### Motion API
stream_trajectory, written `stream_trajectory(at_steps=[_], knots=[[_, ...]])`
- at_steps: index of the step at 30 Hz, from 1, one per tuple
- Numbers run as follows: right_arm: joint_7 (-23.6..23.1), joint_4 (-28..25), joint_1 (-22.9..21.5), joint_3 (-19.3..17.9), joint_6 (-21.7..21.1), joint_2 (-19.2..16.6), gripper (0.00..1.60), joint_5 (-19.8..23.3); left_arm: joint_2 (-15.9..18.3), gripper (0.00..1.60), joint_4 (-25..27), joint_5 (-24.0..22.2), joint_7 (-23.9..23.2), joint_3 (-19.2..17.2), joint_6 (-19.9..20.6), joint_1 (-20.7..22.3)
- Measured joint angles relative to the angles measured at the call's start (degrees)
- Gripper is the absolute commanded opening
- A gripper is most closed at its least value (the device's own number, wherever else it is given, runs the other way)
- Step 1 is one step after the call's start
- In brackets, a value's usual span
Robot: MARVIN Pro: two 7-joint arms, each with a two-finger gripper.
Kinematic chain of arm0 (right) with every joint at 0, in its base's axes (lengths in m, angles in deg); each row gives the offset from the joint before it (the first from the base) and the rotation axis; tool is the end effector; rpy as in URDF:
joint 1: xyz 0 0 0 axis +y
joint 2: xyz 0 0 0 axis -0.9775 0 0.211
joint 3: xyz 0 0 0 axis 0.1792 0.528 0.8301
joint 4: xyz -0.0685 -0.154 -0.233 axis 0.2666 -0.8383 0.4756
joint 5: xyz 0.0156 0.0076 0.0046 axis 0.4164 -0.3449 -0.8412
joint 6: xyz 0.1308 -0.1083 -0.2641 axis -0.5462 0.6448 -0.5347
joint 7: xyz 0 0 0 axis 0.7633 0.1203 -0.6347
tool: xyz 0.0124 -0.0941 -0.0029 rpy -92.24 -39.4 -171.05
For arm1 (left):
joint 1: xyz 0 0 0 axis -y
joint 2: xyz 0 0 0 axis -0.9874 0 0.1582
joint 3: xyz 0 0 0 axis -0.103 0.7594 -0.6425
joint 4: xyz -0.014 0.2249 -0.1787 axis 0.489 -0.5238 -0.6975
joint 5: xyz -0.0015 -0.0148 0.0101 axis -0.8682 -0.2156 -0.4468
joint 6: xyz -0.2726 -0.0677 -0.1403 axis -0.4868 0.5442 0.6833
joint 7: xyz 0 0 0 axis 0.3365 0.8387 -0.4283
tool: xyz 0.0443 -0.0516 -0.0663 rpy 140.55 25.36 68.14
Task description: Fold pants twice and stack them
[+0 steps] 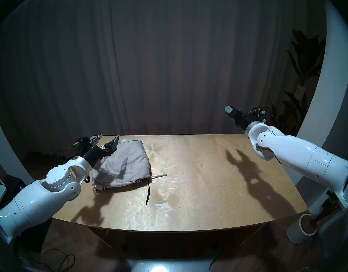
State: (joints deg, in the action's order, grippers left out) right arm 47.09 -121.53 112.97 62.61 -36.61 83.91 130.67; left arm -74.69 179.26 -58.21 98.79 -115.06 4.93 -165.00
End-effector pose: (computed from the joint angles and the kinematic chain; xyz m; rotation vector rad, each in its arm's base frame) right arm 0.5013 -0.1488 -0.1646 -1.9185 0.4290 -1.7755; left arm 0.4068 0.0880 -0.2350 2.0620 -0.1767 2.0327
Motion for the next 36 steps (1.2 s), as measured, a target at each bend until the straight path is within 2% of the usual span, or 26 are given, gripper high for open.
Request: stream_trajectory(at_steps=[18, 36], knots=[[-2.3, 4.5, -0.9, 1.5, -4.6, -0.7, 1.6, -6.0, -7.5, 1.6, -7.9, 8.5, 4.0, 4.1, 7.3, 8.6], [-3.2, 9.4, -1.1, 3.6, -6.4, 3.4, 1.6, -11.3, -16.5, 1.6, -17.1, 19.3, 8.3, 6.7, 13.2, 16.7]])
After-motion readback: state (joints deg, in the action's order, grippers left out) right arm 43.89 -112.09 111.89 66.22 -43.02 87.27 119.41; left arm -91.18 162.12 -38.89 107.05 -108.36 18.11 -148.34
